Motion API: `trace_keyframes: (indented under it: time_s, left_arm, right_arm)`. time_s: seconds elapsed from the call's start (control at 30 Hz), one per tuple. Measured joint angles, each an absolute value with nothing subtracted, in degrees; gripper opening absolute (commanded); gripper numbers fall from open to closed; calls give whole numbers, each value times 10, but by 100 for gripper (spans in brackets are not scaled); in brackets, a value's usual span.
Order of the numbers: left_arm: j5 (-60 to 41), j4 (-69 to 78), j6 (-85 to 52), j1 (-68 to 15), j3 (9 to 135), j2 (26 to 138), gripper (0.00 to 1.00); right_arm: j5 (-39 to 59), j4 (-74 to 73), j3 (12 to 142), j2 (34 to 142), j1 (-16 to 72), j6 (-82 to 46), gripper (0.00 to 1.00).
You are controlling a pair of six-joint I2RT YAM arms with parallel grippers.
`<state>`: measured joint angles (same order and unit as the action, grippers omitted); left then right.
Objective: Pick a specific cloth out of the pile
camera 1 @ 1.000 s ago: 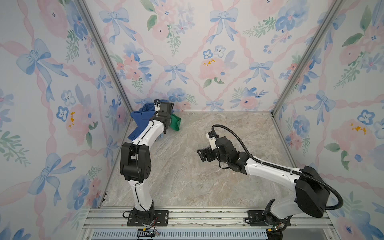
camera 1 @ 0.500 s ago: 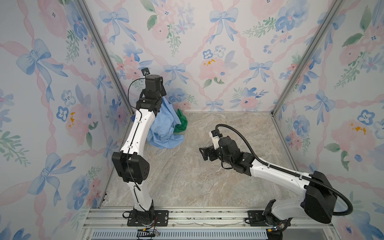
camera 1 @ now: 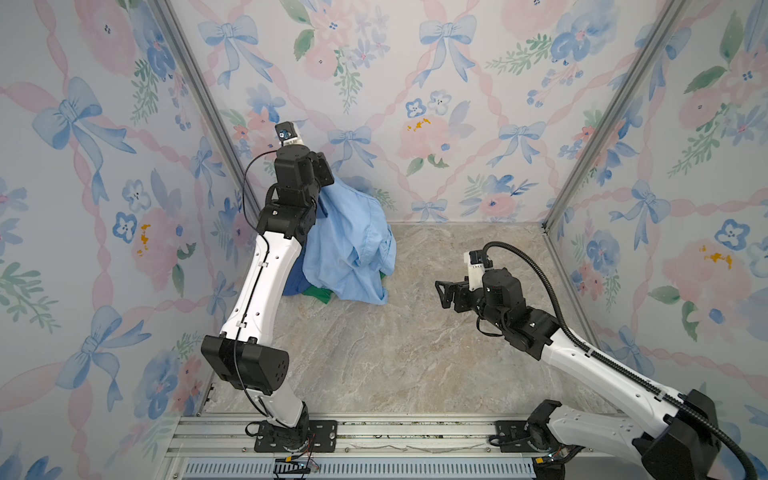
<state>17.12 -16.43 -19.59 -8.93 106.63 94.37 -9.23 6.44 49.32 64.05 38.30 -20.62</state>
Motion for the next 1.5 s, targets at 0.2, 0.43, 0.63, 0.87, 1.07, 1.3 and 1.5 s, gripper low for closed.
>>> trace_keyframes:
  time_s: [0.2,0.43,0.63,0.87,1.07,1.3,1.5]
  left_arm:
    - [128,-179,-209,-18,869,948,86]
    - [109,-180,-185,-59,761,882,88]
    - [79,-181,-217,-78,598,720,88]
    - [41,-234,-276,-87,478,533,98]
    - [31,-248,-303,-87,459,456,98]
    - [29,-238,-302,-87,465,486,98]
    - [8,-197,-296,-95,467,513,98]
  right_arm:
    - [-68,66,487,648,383,-206,97]
    - [-37,49,496,712,388,-206,97]
    - [20,23,691,936,415,-197,97]
    - [106,-7,976,1228,447,-205,99]
    - [159,67,1121,1365,453,-215,13]
    - [165,203,1314,1375,431,-185,0]
    - [116,249,1247,1117,308,-154,0]
